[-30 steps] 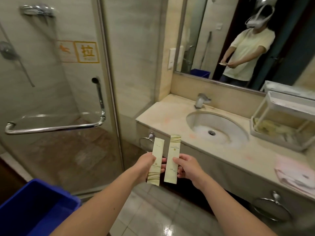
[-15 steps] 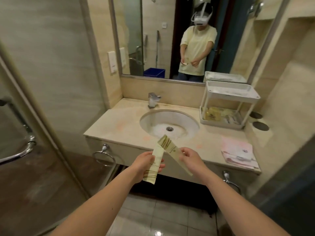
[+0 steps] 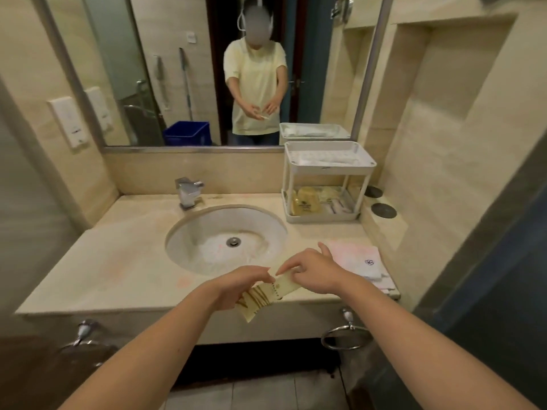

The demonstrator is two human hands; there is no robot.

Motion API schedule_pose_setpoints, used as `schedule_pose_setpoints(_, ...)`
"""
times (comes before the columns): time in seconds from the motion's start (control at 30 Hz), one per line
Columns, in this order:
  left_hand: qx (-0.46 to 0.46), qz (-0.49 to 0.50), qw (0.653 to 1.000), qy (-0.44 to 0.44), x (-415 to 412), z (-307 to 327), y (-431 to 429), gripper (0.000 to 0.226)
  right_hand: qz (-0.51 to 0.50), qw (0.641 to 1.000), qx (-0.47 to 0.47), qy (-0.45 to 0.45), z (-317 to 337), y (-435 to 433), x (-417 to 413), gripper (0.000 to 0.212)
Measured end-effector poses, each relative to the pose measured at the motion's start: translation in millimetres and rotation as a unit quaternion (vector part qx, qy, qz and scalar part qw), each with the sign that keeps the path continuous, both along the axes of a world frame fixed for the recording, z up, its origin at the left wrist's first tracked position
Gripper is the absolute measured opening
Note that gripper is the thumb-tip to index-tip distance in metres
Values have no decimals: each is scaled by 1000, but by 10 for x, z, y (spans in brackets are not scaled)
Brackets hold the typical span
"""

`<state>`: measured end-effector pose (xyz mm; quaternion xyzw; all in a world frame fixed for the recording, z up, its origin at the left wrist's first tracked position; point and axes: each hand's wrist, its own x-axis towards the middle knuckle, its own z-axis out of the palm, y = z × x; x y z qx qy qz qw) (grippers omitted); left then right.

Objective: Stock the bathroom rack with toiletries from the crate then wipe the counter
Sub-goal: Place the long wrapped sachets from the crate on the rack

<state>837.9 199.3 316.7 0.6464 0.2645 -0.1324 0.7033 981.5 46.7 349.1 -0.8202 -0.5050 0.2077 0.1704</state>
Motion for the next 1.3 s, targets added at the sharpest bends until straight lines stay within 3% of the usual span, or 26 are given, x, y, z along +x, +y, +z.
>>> schedule_pose_setpoints(0.17,13,-65,998,-24,645,108,454,43,-85,995,45,10,87,368,480,30)
schedule_pose_setpoints(0.4,95,-69,992,-38,1413,302,914,35,-138,988,68,2,193,774,1088,51)
schedule_pose_setpoints(0.67,124,-99,985,-70,1990,526,1124,34,-140,987,55,-59,335,956,1647,54)
schedule_pose_setpoints(0.93,237,-127,952,-144,2731,1033,1420,35,-135,983,106,-69,714,1199,2439,59)
schedule_pose_setpoints(1.3,384,-38,896,-221,4000,1386,1728,38,-151,957,214,-122,1020,1634,3749,50)
